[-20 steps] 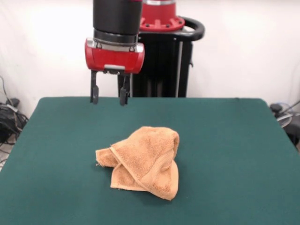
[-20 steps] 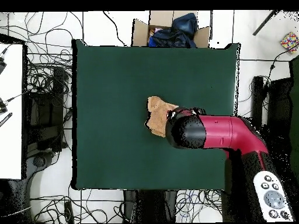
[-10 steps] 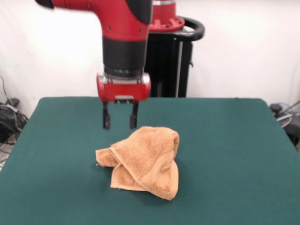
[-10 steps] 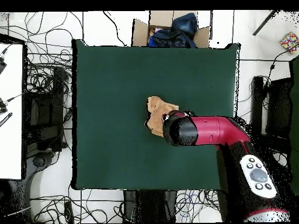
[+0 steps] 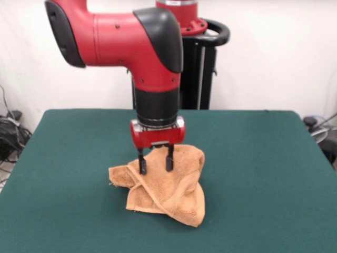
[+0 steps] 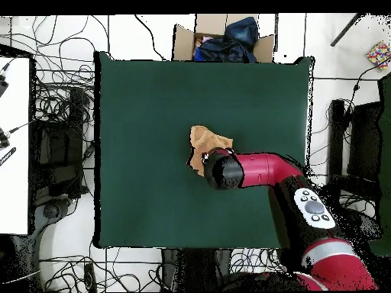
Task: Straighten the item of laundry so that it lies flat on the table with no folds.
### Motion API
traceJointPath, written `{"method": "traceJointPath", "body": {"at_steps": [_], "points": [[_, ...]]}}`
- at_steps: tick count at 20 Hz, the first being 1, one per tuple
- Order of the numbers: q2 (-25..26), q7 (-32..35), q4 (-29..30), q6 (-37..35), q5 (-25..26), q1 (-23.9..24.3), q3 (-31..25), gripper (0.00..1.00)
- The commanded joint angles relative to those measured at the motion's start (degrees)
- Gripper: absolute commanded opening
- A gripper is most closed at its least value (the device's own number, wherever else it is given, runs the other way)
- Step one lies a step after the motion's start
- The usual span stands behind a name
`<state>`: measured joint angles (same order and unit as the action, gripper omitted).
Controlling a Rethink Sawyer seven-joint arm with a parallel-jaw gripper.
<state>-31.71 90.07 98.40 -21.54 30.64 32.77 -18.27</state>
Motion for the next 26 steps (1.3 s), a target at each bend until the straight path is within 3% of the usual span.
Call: {"method": "traceJointPath", "body": {"at_steps": [1,26], "points": [[4.3,6.1,-4.5,2.8,1.7,-2.9,2.1,1.00],[4.7,2.4,-13.2,-4.0,-0.8,-4.6,0.3,1.00]]}}
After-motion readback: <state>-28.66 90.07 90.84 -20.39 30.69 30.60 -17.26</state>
